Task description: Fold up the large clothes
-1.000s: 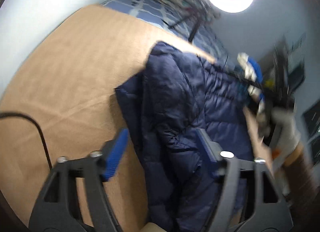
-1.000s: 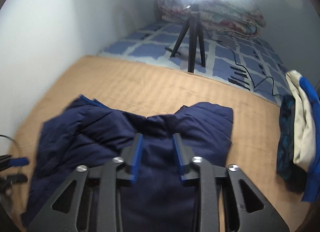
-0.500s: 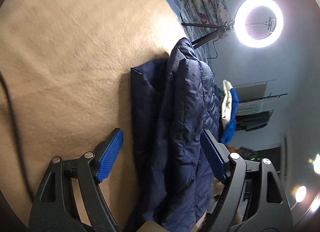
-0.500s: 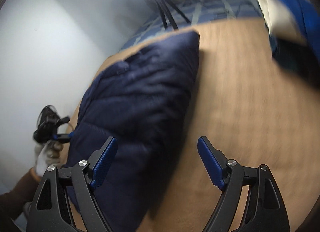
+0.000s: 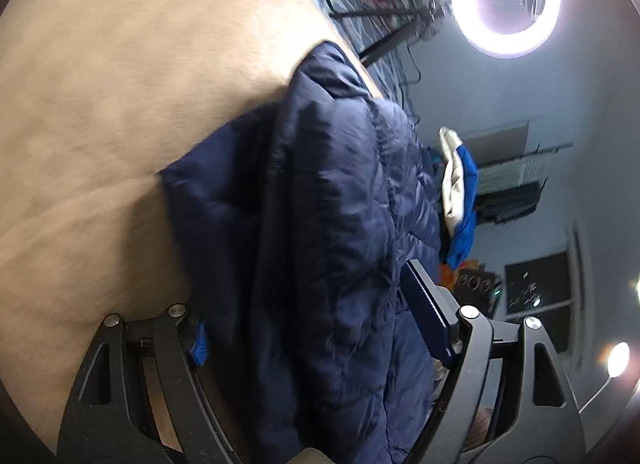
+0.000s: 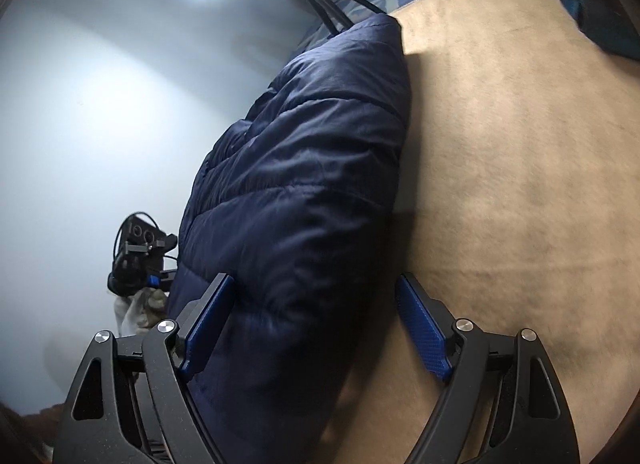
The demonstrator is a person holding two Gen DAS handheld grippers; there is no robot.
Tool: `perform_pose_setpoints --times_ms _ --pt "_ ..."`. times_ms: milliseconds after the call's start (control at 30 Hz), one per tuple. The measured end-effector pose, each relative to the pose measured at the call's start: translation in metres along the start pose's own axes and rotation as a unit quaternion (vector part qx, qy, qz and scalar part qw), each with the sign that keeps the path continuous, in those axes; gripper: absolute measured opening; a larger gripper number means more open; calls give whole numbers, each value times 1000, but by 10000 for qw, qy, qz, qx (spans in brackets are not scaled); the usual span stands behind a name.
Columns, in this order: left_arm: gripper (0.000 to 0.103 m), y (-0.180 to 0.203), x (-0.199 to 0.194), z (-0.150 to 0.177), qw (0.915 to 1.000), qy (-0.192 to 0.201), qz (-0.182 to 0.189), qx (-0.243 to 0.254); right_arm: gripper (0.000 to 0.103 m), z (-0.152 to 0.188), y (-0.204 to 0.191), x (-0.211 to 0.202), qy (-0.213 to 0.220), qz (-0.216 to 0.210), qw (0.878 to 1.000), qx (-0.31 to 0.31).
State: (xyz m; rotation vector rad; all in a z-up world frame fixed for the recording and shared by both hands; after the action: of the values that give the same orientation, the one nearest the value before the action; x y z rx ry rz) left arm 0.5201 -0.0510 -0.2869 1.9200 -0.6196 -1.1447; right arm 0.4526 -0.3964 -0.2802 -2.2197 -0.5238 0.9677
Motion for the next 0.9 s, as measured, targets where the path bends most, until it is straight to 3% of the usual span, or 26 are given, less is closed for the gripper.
perform_pose_setpoints --times_ms 100,233,300,500,633,867,900 --pt "79 9 12 2 9998 -50 -110 179 81 -1 -7 10 -101 -65 9999 -97" --pt "69 20 15 7 9980 -68 -339 521 67 1 -17 22 -261 10 9995 -200" --pt "55 28 12 8 9964 -56 -425 735 61 1 -20 25 -279 75 9992 -261" --pt "32 54 7 20 9859 117 -886 1417 39 2 -44 25 -260 409 9968 -635" --pt "27 73 -1 31 9796 282 -1019 1707 27 3 -68 25 -319 892 9886 -1170" --pt "23 105 -9 55 9700 358 -1183 2092 21 14 -115 11 -396 1652 9631 -2088" --pt "23 110 -9 59 9692 359 -1180 2130 21 11 -111 -6 -394 1728 9604 -2152"
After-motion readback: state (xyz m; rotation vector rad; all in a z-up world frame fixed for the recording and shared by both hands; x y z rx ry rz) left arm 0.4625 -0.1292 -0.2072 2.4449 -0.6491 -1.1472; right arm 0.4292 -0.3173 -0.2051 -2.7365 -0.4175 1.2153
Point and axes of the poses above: each gripper's, at about its wrist camera, not at the fingertips, and x roughly the way its jaws point, y to its right, z to its underside, the point moved 2 cm from there along x, roughly the way its jaws point, and after that the axes turned 13 degrees about y, right-handed, at the moved point
